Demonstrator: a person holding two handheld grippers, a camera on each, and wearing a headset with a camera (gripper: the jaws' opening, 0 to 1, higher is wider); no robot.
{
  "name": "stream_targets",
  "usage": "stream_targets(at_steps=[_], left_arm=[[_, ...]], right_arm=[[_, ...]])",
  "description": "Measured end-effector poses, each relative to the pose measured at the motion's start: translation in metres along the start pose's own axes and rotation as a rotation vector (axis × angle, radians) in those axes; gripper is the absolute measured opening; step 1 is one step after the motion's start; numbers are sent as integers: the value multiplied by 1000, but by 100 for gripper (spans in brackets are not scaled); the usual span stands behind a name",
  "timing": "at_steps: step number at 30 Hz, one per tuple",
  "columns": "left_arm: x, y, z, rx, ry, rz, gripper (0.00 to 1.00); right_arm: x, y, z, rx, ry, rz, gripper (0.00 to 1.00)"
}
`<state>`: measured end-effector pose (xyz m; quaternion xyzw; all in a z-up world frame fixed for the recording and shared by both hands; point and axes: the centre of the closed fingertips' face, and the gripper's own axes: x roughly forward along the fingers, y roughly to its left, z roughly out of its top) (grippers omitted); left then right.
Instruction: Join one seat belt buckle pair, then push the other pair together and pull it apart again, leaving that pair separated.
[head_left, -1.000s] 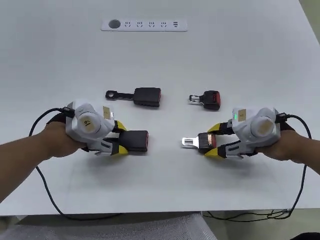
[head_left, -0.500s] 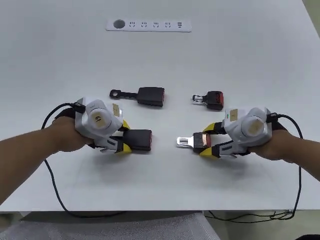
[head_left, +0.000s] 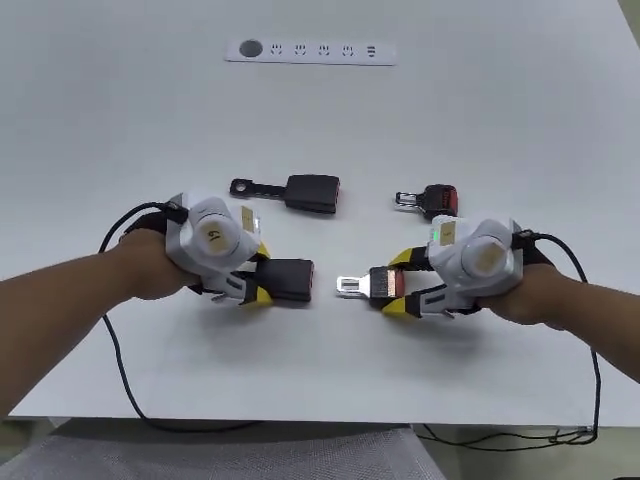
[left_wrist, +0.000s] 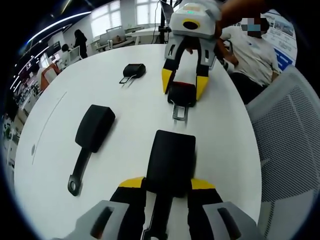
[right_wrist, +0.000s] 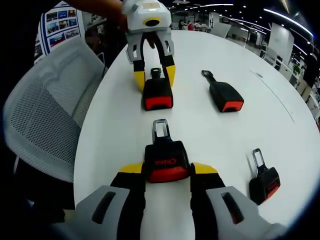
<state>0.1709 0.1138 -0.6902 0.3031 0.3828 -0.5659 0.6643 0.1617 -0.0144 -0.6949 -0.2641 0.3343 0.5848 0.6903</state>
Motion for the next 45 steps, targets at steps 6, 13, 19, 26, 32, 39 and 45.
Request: stream_targets(at_steps=[6, 13, 19, 26, 32, 39, 45], left_arm=[[0, -2, 1, 2, 8, 1, 33], [1, -1, 0, 0, 16, 1, 33], [1, -1, -1, 3, 20, 0, 32], [2, -2, -1, 21, 35, -10, 32], [2, -2, 0, 20, 34, -11, 32], [2, -2, 0, 27, 38, -14, 32], [3, -1, 2, 24, 50, -12, 32]], right_arm=[[6, 3, 8, 7, -16, 4, 32], [8, 1, 15, 2, -32, 7, 32], [12, 1, 21, 8, -47, 2, 32], [17, 2, 28, 1, -51, 6, 33], [18, 3, 29, 2, -61, 0, 32], [23, 3, 32, 12, -69, -16, 32], [26, 4, 38, 16, -85, -24, 32]])
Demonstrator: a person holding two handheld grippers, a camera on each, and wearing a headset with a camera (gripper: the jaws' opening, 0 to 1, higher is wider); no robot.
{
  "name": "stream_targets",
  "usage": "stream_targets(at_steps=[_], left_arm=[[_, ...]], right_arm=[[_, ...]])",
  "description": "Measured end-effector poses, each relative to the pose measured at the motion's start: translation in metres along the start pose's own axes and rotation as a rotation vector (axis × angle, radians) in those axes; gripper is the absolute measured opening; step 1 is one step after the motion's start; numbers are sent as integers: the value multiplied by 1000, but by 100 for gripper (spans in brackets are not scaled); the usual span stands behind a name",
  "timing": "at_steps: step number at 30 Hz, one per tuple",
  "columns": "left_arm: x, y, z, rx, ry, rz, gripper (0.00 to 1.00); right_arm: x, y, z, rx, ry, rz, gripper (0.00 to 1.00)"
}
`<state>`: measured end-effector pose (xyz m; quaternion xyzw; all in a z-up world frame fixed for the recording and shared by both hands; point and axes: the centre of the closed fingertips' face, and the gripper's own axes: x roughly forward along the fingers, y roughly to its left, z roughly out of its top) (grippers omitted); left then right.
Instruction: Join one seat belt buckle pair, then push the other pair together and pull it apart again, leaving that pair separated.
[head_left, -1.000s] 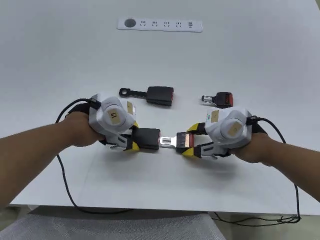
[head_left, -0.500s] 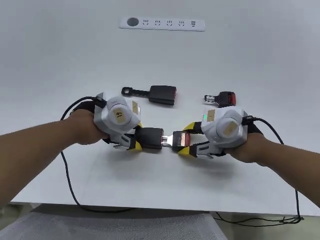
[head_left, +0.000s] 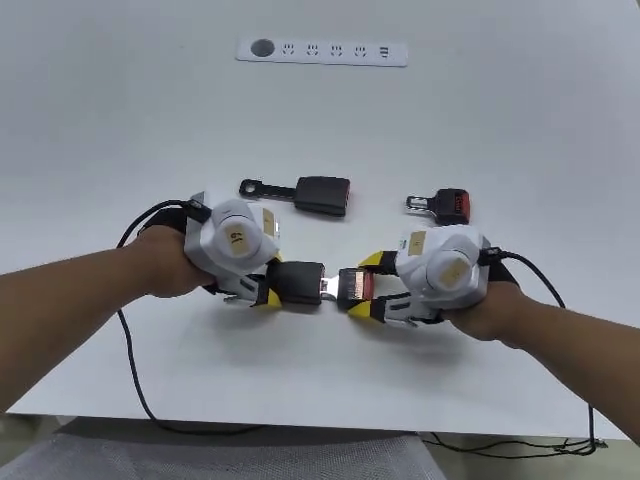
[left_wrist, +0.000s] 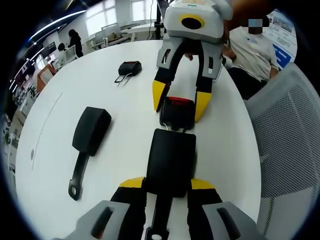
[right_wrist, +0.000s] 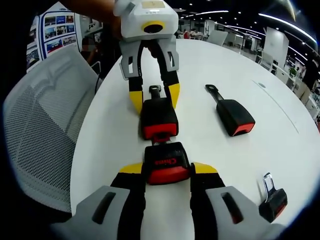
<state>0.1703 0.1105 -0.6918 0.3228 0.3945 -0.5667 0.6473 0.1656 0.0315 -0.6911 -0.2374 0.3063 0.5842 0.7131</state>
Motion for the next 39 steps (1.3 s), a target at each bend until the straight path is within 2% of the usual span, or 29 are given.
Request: stream_targets(at_steps=[5, 6, 7, 17, 29, 39], left_arm=[[0, 0, 1, -5, 2, 4, 32], [0, 0, 1, 8, -1, 0, 32], [-1, 0, -1, -10, 1, 3, 32], [-1, -1, 1, -4, -6, 4, 32], [-1, 0, -1, 22, -27, -4, 32], [-1, -1, -2, 87, -49, -39, 31]], right_arm=[[10, 0, 7, 14, -16, -16, 32], [9, -2, 7, 5, -8, -25, 32], [10, -2, 7, 16, -7, -18, 32], [9, -1, 6, 10, 2, -18, 32], [6, 0, 5, -23, -10, 28, 31], [4, -2, 4, -28, -53, 60, 31]])
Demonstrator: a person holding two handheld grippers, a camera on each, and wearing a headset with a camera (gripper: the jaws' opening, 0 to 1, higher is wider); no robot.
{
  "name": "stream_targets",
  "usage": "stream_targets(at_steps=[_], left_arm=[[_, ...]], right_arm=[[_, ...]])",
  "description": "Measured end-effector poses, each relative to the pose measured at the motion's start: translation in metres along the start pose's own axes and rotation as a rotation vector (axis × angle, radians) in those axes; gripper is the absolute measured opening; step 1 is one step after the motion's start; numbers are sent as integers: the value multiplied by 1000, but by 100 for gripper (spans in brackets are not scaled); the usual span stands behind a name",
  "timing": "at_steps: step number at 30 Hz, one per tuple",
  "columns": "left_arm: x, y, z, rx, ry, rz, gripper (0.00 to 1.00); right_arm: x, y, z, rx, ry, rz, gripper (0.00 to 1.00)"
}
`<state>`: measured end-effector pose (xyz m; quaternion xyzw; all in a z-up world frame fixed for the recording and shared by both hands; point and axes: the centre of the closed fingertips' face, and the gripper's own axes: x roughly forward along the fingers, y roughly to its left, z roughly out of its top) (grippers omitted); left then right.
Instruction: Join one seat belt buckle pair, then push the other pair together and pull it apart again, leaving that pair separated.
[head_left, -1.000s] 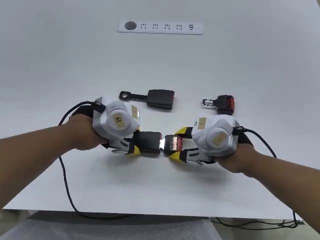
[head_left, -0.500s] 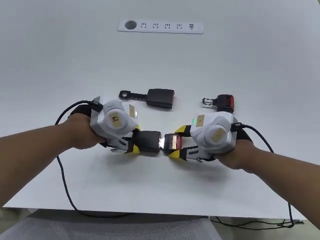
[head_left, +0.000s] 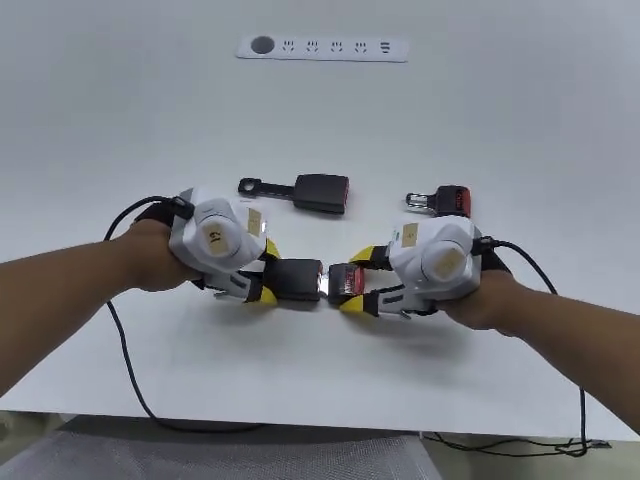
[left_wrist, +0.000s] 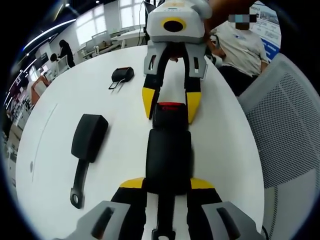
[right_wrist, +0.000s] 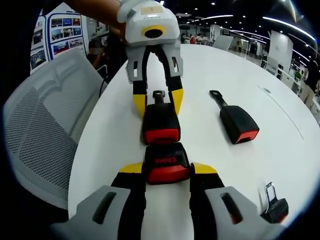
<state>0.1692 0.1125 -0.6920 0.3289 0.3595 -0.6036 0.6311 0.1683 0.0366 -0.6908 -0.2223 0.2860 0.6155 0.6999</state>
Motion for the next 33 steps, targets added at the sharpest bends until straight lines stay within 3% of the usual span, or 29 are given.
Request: stream_targets(at_steps=[8, 17, 33], left_arm=[[0, 0, 0, 22, -34, -15, 30], [-1, 0, 1, 48, -36, -34, 29], [-1, 1, -1, 43, -36, -44, 29]], right_arm=[[-4, -1, 1, -17, -40, 5, 30], [-4, -1, 0, -13, -70, 0, 30], [-8, 3, 7, 4, -95, -3, 30]])
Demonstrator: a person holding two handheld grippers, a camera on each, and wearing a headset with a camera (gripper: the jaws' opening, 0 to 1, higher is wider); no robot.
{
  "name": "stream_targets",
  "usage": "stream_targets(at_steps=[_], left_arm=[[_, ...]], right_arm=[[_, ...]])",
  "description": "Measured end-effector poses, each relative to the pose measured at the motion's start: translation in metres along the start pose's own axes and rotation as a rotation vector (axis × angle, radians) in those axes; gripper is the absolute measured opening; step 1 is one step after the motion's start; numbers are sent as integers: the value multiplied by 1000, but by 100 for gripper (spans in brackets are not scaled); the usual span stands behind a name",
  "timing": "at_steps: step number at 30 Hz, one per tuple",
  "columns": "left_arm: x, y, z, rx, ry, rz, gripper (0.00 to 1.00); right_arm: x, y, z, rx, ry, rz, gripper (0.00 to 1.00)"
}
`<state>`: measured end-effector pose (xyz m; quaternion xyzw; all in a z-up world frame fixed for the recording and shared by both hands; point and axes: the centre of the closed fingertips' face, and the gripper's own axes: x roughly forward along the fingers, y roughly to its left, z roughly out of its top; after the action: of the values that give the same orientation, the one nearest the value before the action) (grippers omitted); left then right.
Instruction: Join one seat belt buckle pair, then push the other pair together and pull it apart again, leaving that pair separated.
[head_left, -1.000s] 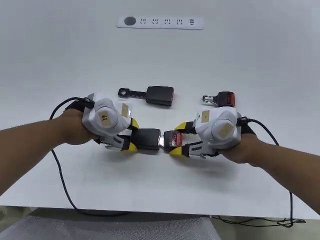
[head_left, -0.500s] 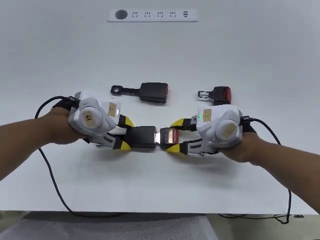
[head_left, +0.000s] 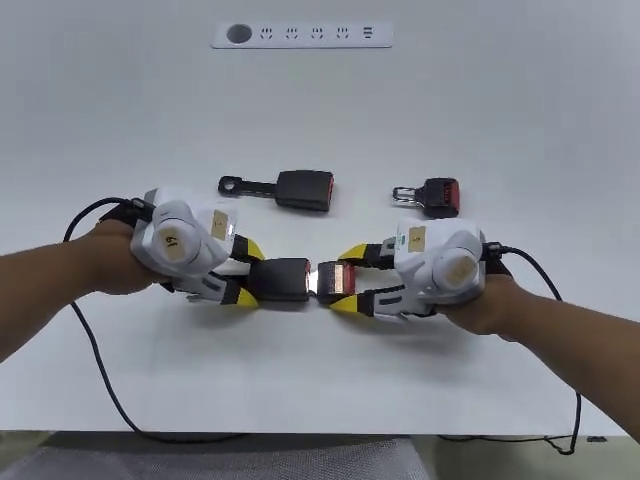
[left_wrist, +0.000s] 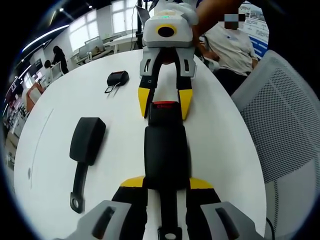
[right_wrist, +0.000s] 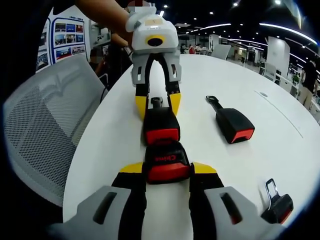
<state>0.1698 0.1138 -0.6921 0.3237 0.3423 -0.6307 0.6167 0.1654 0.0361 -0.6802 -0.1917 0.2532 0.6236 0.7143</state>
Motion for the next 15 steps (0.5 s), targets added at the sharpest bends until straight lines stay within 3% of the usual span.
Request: stream_targets(at_steps=[15], left_arm=[[1, 0, 1, 15, 62, -5, 32]], right_arm=[[3, -3, -3, -12, 47, -16, 33]])
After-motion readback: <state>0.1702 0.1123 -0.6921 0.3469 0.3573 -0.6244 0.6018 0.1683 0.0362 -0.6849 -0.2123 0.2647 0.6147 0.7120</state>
